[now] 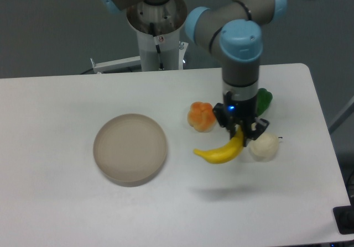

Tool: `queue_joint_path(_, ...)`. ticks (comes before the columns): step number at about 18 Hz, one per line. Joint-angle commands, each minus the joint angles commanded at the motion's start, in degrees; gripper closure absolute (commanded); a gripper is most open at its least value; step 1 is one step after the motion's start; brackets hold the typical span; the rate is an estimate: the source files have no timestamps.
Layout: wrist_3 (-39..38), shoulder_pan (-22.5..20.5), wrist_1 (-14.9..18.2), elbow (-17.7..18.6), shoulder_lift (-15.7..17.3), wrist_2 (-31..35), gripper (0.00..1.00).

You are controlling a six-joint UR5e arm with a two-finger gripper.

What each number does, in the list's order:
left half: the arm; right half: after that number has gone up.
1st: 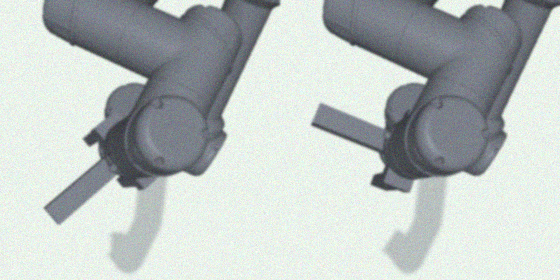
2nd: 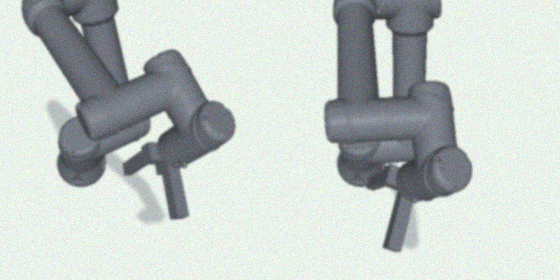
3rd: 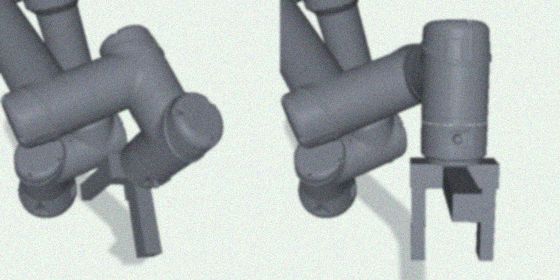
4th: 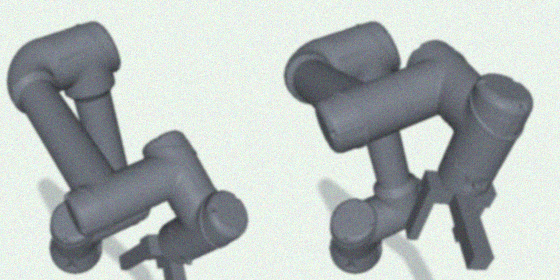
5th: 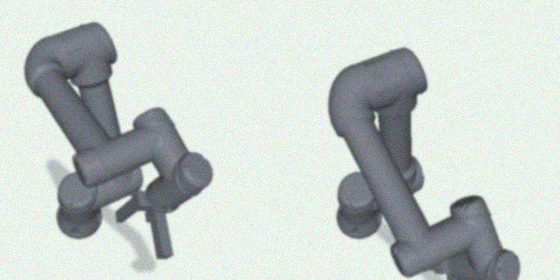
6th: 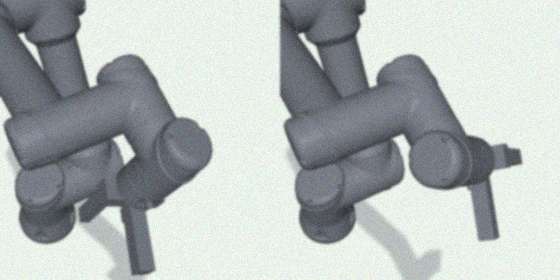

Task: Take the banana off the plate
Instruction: 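Lift the banana off the plate and carry it beside the green pepper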

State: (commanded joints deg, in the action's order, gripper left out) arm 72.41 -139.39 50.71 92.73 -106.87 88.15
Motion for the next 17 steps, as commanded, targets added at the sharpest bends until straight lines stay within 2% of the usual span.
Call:
queue_joint_path(9, 0.4, -0.8, -0.1, -3.0, -2.0, 0.0, 0.65)
queue_joint_path(17, 0.4, -0.8, -0.2, -3.7, -2.4, -0.1, 0.65)
